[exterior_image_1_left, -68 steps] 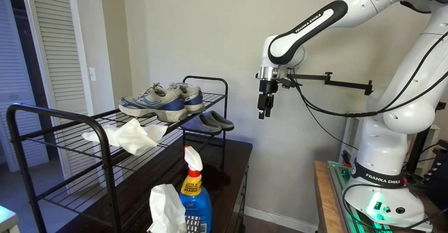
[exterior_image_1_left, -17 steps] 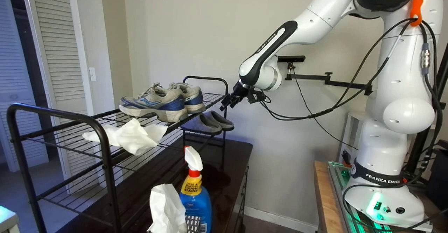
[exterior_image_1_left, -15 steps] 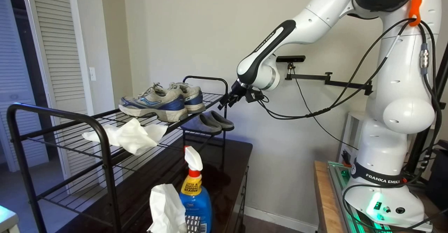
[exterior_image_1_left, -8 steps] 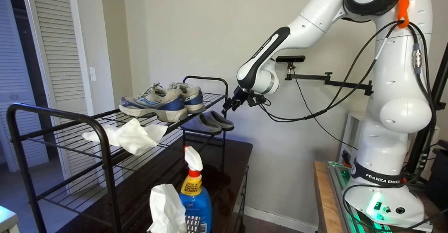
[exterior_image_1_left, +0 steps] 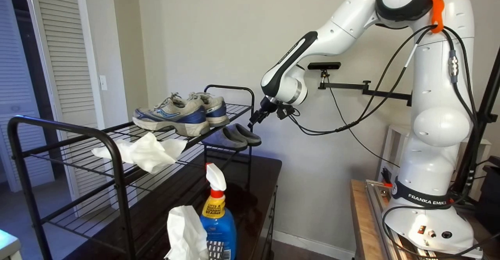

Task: Move the right slipper to the right end of the topmost shelf

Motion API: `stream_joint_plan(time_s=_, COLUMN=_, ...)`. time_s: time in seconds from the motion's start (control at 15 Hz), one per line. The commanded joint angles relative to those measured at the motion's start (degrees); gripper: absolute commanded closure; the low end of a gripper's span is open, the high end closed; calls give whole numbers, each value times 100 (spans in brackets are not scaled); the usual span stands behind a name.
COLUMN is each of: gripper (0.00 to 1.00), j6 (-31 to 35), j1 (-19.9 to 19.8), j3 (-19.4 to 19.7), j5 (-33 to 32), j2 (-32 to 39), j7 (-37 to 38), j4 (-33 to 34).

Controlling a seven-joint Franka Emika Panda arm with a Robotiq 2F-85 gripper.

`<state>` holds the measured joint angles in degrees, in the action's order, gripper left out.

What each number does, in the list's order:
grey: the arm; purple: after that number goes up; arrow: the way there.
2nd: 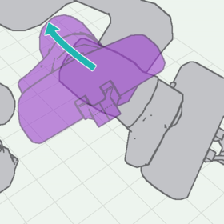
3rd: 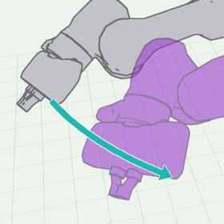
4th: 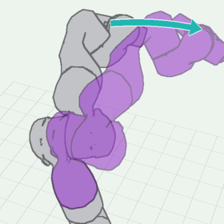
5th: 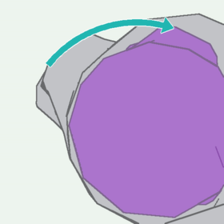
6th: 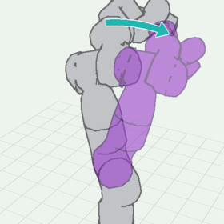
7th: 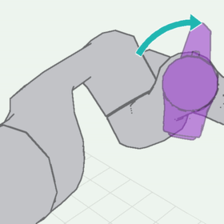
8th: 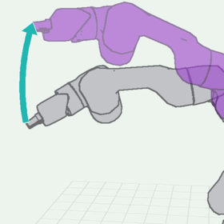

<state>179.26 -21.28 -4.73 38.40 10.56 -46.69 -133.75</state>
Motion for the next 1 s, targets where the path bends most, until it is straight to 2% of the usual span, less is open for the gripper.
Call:
stream_joint_plan(time_s=0.0, gripper=0, j6=-255, j1=-664, j3=-531, j5=453, j2=358, j7=-957, j4=392)
stream_joint_plan(time_s=0.13, gripper=0, j6=-250, j1=-913, j3=-687, j5=552, j2=555, j7=-1209, j4=504)
stream_joint_plan(time_s=0.4, gripper=0, j6=-256, j1=-1259, j3=-898, j5=653, j2=847, j7=-1241, j4=664)
stream_joint_plan(time_s=0.47, gripper=0, j6=-247, j1=-1298, j3=-912, j5=640, j2=881, j7=-1171, j4=665)
stream_joint_plan(time_s=0.53, gripper=0, j6=-170, j1=-1137, j3=-756, j5=415, j2=704, j7=-1021, j4=462)
stream_joint_plan(time_s=0.73, gripper=0, j6=-171, j1=-1220, j3=-806, j5=418, j2=814, j7=-1021, j4=532)
stream_joint_plan(time_s=0.93, gripper=0, j6=-132, j1=-1587, j3=-1330, j5=702, j2=841, j7=-1438, j4=692)
